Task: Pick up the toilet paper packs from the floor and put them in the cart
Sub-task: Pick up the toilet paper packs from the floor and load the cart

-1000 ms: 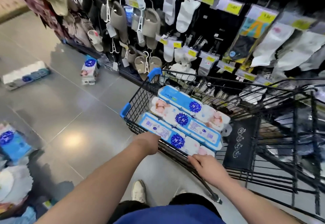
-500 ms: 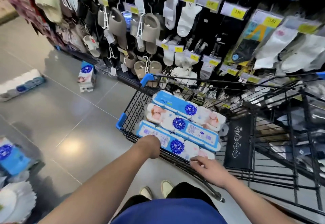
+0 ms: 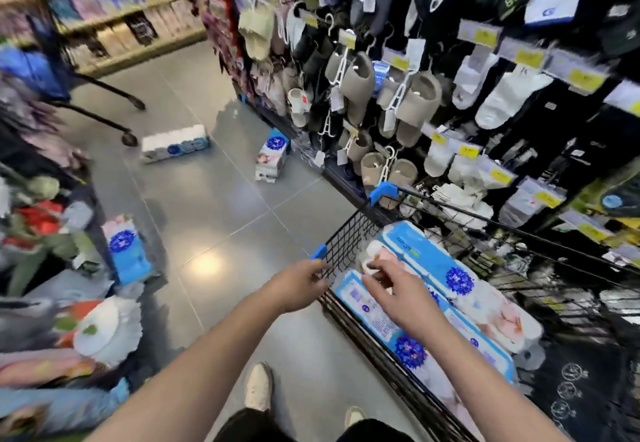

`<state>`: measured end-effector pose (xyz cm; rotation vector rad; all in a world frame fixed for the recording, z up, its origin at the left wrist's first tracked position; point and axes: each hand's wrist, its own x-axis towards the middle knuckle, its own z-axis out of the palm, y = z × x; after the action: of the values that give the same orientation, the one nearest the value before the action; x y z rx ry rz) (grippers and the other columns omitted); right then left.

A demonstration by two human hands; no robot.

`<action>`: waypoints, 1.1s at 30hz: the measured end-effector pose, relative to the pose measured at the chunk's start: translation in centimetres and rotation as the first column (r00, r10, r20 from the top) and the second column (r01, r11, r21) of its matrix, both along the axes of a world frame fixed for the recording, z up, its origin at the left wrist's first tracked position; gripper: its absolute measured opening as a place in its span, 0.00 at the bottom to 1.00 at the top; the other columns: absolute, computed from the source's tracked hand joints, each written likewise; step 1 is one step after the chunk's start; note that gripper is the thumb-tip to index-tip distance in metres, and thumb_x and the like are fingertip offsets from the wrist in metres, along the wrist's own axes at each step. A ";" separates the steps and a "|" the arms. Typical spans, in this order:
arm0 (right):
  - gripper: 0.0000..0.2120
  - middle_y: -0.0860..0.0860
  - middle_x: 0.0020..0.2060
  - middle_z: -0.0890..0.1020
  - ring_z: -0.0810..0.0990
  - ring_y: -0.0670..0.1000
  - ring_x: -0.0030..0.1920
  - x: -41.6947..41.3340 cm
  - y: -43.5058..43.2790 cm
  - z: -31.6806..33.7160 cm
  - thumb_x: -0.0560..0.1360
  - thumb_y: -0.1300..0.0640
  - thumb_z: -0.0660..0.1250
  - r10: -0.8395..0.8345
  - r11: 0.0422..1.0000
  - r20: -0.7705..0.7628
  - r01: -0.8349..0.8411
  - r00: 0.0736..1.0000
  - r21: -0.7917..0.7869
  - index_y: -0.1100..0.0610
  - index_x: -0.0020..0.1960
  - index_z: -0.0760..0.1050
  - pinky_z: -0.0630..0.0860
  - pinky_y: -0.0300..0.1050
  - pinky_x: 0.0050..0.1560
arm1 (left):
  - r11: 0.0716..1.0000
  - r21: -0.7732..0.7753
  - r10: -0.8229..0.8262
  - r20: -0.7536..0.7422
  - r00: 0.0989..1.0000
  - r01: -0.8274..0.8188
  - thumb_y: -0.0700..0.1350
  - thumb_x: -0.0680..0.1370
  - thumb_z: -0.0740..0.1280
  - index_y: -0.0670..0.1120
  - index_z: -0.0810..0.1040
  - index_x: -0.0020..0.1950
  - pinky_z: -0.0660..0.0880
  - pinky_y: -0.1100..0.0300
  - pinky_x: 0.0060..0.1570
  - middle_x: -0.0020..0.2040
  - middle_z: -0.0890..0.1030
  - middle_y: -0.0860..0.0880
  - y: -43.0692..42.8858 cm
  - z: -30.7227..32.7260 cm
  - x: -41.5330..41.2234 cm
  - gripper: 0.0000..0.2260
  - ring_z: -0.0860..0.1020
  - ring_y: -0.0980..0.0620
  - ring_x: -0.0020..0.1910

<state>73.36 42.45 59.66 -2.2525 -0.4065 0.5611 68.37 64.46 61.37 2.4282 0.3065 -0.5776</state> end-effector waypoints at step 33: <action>0.11 0.45 0.45 0.85 0.83 0.41 0.46 17.4 56.4 8.5 0.77 0.47 0.72 0.202 0.930 0.158 -0.240 0.967 0.278 0.44 0.59 0.80 0.76 0.34 0.51 | 0.768 -0.323 0.640 0.360 0.679 -0.553 0.61 0.76 0.67 0.54 0.72 0.71 0.73 0.52 0.66 0.69 0.74 0.57 54.1 5.8 6.4 0.26 0.74 0.59 0.66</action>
<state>90.79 98.90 68.12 -1.9702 -0.7662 0.4389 74.72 118.57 67.21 2.0148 0.7712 0.2541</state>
